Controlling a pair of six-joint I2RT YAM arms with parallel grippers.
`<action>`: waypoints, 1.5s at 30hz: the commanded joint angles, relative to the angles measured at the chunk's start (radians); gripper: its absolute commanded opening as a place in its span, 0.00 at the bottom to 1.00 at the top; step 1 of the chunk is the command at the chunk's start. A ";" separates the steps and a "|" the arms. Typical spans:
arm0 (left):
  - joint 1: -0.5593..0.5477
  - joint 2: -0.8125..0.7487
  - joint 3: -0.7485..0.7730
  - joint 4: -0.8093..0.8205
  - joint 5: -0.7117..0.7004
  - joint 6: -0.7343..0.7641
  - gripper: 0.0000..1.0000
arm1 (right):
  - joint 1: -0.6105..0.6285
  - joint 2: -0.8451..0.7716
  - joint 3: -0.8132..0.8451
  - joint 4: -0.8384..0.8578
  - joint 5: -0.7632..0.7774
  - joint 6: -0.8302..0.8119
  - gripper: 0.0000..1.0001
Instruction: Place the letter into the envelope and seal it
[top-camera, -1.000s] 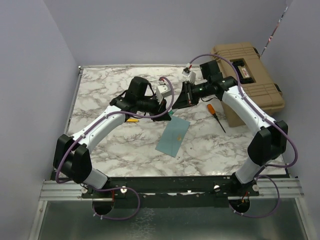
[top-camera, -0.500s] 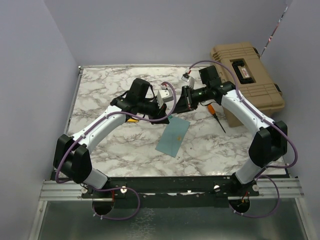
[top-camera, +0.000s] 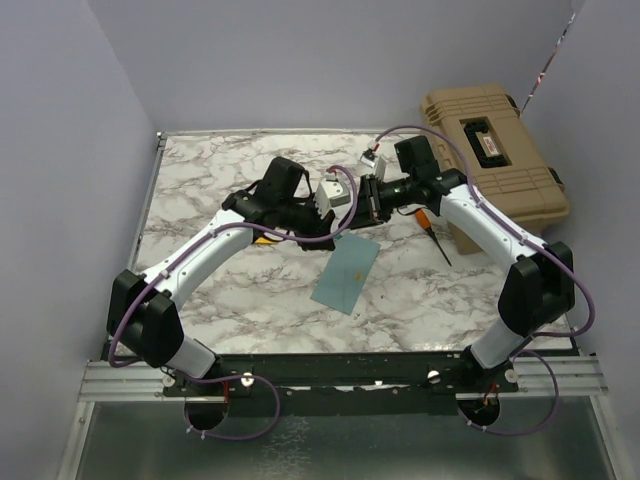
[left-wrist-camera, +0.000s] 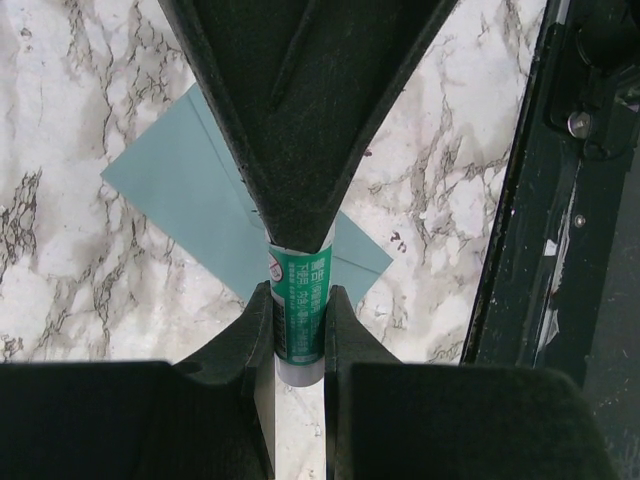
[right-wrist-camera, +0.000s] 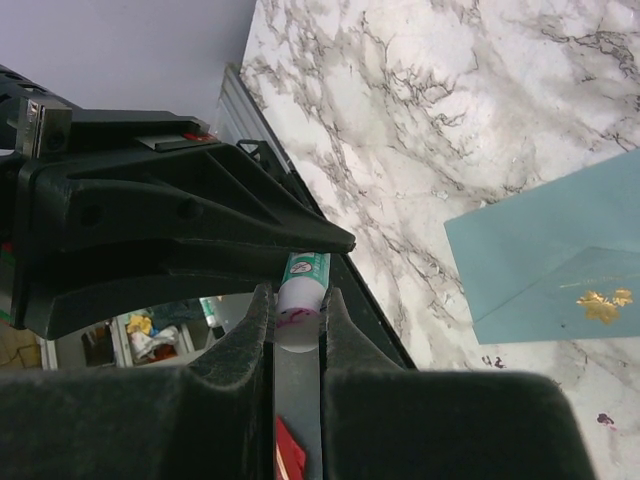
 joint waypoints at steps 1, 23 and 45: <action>-0.053 -0.026 0.090 0.542 0.005 0.005 0.00 | 0.188 0.033 -0.047 -0.039 -0.135 0.052 0.01; -0.032 -0.266 -0.363 0.652 -0.190 -0.249 0.00 | 0.003 -0.068 0.048 0.073 0.170 0.189 0.61; -0.181 0.170 -0.206 0.692 -0.572 -1.113 0.00 | -0.071 -0.469 -0.148 -0.220 1.090 0.288 0.74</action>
